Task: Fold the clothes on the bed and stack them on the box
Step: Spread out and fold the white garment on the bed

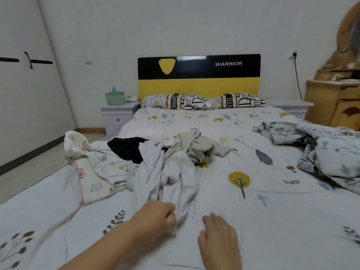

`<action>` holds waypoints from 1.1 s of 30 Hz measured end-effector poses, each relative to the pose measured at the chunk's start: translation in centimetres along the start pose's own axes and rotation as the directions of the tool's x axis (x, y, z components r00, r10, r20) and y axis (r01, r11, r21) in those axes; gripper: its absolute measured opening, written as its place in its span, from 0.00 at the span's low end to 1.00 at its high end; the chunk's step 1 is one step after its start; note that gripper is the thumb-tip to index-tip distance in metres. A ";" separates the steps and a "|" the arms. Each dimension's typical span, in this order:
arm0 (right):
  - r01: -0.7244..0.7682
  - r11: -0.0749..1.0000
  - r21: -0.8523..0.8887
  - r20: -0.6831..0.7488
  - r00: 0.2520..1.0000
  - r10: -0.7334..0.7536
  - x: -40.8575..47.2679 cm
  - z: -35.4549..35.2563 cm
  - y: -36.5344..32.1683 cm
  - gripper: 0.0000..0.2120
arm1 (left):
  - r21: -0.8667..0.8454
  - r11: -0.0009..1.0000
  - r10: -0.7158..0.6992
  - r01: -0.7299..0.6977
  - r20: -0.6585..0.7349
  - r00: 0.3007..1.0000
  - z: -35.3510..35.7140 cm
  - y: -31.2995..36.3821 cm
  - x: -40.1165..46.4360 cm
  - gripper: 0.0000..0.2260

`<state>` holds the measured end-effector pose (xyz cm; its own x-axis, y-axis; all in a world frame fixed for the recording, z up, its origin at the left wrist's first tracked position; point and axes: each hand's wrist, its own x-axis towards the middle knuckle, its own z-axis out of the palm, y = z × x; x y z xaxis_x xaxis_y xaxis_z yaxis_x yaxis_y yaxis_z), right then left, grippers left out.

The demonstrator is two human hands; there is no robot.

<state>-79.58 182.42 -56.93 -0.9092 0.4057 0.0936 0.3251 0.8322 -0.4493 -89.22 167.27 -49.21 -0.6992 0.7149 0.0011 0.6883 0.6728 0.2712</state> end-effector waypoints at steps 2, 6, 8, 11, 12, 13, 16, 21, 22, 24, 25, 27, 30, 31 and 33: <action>0.042 0.998 0.049 -0.010 0.999 -0.041 -0.4 -1.6 0.0 0.27 | -0.080 0.997 0.028 -0.020 0.093 0.995 -0.3 1.5 -3.2 0.11; 0.108 0.978 0.178 0.026 0.993 -0.114 -2.1 -4.2 -1.5 0.31 | -0.331 0.944 0.084 -0.001 0.237 0.968 -2.4 5.6 -8.1 0.13; 0.100 0.966 0.237 0.012 0.994 -0.106 -3.2 -5.5 -2.1 0.19 | -0.426 0.905 0.115 -0.006 0.232 0.966 -3.6 7.2 -9.3 0.12; 0.144 0.955 0.258 -0.082 0.988 -0.127 -4.3 -7.7 -1.4 0.12 | -0.358 0.933 0.021 0.033 0.148 0.989 -5.6 7.4 -9.9 0.16; 0.108 0.958 0.264 -0.096 0.992 -0.085 -4.7 -9.0 -1.0 0.06 | -0.238 0.970 -0.019 0.043 0.103 0.995 -6.2 7.2 -10.0 0.19; 0.070 0.967 0.247 -0.083 0.995 -0.051 -5.2 -10.8 -0.9 0.07 | -0.116 0.992 -0.042 0.048 0.053 0.998 -6.9 7.2 -10.1 0.20; 0.089 0.983 0.161 -0.131 0.989 -0.068 -6.0 -15.3 -0.6 0.18 | 0.036 0.998 -0.038 0.044 -0.157 0.987 -8.0 7.8 -10.1 0.14; 0.093 0.990 0.105 -0.395 0.918 -0.044 -6.4 -20.7 -0.3 0.18 | -0.059 0.997 -0.071 0.052 -0.403 0.913 -9.0 10.8 -9.5 0.11; 0.102 0.988 0.117 -0.439 0.898 -0.041 -6.5 -21.7 -0.1 0.17 | -0.091 0.995 -0.081 0.047 -0.422 0.903 -9.1 11.6 -9.4 0.13; 0.120 0.987 0.108 -0.509 0.859 -0.048 -6.7 -22.9 0.8 0.18 | -0.188 0.982 -0.101 0.018 -0.441 0.892 -9.0 13.6 -9.2 0.13; 0.125 0.986 0.106 -0.532 0.845 -0.050 -6.7 -23.2 1.6 0.19 | -0.239 0.971 -0.093 -0.009 -0.413 0.906 -8.8 14.7 -9.3 0.13; 0.126 0.985 0.119 -0.534 0.844 -0.043 -6.8 -23.6 3.5 0.19 | -0.374 0.926 -0.018 -0.055 -0.190 0.982 -8.1 16.8 -9.7 0.14; 0.088 0.993 0.075 -0.296 0.953 -0.062 -7.9 -23.9 6.6 0.18 | -0.447 0.894 0.251 -0.016 0.472 0.845 -6.5 18.4 -10.7 0.11; 0.052 0.998 -0.042 -0.094 0.994 -0.056 -8.3 -23.9 7.7 0.17 | -0.413 0.911 0.265 0.009 0.600 0.755 -5.7 18.4 -10.9 0.10; 0.046 0.947 -0.319 0.368 0.927 0.079 -9.1 -23.5 9.5 0.17 | -0.389 0.916 0.189 0.095 0.630 0.753 -4.3 18.1 -10.4 0.11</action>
<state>-62.09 195.51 -41.20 -0.9126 0.3023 -0.2754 0.3487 0.9271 -0.1377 -70.29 171.15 -40.14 -0.2750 0.7858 -0.5539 0.4891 0.6104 0.6231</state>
